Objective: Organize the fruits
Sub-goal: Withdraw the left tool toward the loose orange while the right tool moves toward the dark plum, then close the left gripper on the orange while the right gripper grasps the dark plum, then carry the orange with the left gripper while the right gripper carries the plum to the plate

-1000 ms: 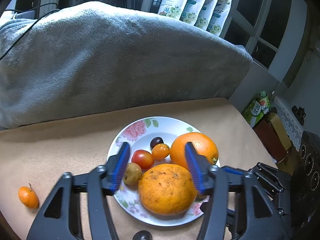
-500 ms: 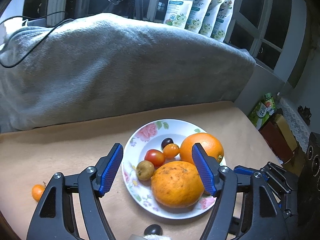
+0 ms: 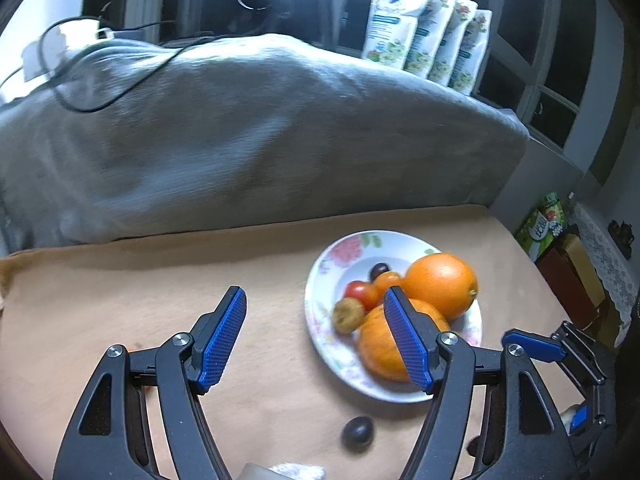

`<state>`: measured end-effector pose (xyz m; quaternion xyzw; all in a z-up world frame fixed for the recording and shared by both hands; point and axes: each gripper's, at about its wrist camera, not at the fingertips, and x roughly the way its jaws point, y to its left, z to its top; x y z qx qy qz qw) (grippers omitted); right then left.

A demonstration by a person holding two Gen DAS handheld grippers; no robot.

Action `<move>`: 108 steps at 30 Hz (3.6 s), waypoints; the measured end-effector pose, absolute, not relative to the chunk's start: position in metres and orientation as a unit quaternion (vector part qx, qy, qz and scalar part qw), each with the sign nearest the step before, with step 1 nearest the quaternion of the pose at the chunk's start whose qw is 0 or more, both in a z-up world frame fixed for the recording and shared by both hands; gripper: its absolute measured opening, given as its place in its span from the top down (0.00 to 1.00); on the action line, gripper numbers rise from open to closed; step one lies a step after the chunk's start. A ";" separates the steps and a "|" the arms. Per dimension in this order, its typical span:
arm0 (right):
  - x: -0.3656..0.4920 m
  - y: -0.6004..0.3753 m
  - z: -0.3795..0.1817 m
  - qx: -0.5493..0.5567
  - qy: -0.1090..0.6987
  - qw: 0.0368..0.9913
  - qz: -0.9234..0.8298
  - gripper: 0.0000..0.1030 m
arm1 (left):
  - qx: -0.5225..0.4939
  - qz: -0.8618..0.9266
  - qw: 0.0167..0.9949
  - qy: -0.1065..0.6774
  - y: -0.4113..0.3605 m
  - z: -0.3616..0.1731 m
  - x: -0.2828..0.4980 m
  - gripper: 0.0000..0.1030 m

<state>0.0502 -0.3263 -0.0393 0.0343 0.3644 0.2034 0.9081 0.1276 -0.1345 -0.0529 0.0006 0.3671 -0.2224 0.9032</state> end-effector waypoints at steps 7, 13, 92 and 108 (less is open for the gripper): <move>0.042 -0.302 -0.050 0.028 0.385 0.893 0.229 0.12 | -0.008 -0.189 0.907 0.375 -0.094 -0.061 0.124 0.31; 0.037 -0.285 -0.064 0.025 0.407 0.880 0.243 0.12 | -0.027 -0.163 0.907 0.388 -0.060 -0.075 0.122 0.31; 0.078 -0.272 -0.086 0.087 0.457 0.868 0.172 0.74 | -0.066 -0.170 0.893 0.411 -0.041 -0.103 0.136 0.67; 0.057 -0.304 -0.063 0.102 0.423 0.885 0.164 0.74 | -0.046 -0.208 0.892 0.399 -0.094 -0.087 0.139 0.67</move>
